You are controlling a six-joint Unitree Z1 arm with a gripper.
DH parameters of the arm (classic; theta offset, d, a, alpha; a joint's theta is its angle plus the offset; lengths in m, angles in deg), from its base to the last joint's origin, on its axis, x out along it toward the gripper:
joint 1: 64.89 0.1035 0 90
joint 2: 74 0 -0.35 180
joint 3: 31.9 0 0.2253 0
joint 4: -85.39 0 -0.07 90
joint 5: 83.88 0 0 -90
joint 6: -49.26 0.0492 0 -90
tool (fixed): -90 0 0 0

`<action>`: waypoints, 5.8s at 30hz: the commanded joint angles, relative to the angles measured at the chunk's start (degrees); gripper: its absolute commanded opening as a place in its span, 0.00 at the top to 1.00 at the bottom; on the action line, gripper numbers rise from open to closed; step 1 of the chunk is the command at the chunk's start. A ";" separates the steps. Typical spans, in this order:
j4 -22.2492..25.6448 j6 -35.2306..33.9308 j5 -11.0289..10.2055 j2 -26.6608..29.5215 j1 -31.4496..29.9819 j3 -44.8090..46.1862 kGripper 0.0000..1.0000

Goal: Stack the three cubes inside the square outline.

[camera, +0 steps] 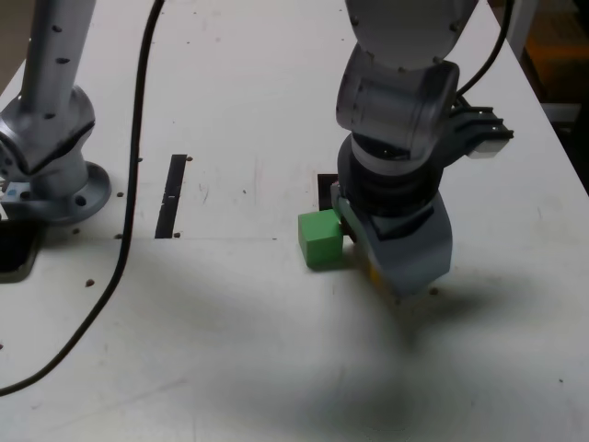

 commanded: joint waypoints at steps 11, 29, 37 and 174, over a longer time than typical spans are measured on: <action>-3.11 0.67 1.06 -0.94 -0.71 -0.84 0.69; -2.70 0.58 3.72 -0.62 -0.80 -1.61 0.76; 2.17 -1.44 4.02 4.85 -0.75 -5.12 0.76; 11.44 -30.09 9.17 23.31 -2.14 11.27 0.31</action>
